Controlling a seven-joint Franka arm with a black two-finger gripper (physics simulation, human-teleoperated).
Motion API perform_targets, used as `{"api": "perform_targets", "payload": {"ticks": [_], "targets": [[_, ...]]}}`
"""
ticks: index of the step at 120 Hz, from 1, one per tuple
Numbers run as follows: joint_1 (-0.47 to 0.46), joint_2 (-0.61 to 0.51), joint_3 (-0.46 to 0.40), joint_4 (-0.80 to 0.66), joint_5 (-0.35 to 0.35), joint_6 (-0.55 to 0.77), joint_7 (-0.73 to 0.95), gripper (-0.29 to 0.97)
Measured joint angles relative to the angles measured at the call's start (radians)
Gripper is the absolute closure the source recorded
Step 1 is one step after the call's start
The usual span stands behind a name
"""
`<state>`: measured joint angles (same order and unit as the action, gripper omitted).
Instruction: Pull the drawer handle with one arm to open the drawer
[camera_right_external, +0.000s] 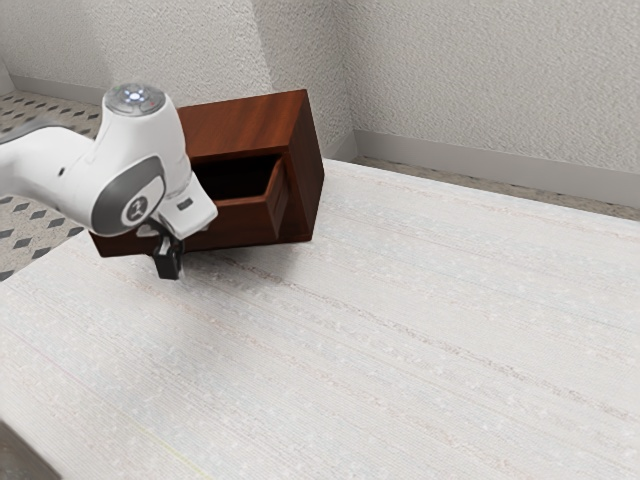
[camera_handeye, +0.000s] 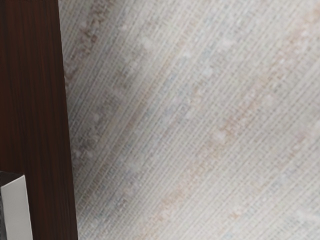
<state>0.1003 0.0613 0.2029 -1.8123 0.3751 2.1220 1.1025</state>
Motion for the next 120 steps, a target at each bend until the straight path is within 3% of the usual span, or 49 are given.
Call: {"api": "perform_targets", "payload": {"ticks": [99, 120], "targets": [[-0.051, -0.093, 0.039, -0.044, 0.001, -0.002, 0.001, 0.0], [-0.01, -0.15, 0.043, -0.039, -0.002, -0.022, 0.001, 0.0]]}}
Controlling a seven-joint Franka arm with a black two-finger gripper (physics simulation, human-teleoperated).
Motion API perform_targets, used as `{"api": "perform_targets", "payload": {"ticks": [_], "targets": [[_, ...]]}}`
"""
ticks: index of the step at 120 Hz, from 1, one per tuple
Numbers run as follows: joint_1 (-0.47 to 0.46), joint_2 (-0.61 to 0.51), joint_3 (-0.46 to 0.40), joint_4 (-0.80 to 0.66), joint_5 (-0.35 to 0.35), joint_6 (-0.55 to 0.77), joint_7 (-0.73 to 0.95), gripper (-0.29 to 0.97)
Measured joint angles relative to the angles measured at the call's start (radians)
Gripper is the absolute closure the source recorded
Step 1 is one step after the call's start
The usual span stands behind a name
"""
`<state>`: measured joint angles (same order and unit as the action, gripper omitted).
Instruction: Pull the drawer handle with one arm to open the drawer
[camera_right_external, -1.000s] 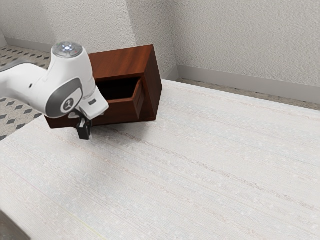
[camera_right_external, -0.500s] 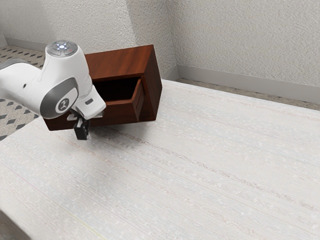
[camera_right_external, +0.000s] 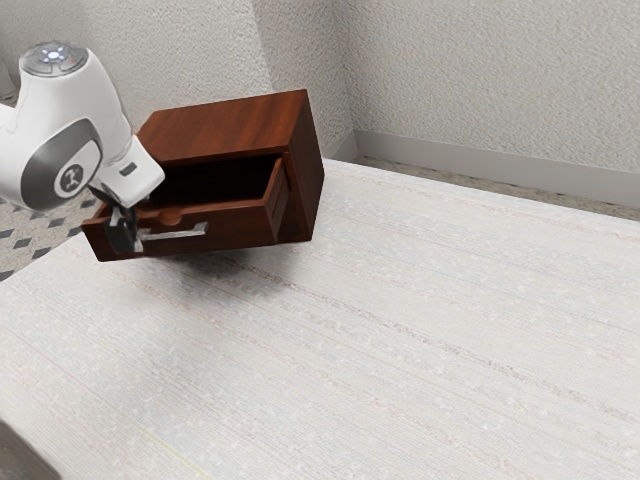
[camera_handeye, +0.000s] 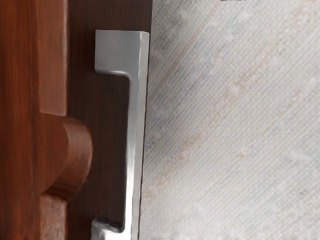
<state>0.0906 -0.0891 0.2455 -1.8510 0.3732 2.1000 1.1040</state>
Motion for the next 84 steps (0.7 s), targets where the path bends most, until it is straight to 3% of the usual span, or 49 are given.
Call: {"api": "perform_targets", "payload": {"ticks": [8, 40, 59, 84], "targets": [[0.009, -0.009, -0.001, 0.03, -0.02, -0.036, 0.0, 0.0], [0.013, -0.004, 0.0, 0.294, -0.219, -0.331, -0.003, 0.0], [-0.002, -0.043, -0.004, 0.354, -0.252, -0.523, -0.009, 0.0], [-0.062, -0.053, -0.011, 0.379, -0.262, -0.654, -0.082, 0.0]]}}
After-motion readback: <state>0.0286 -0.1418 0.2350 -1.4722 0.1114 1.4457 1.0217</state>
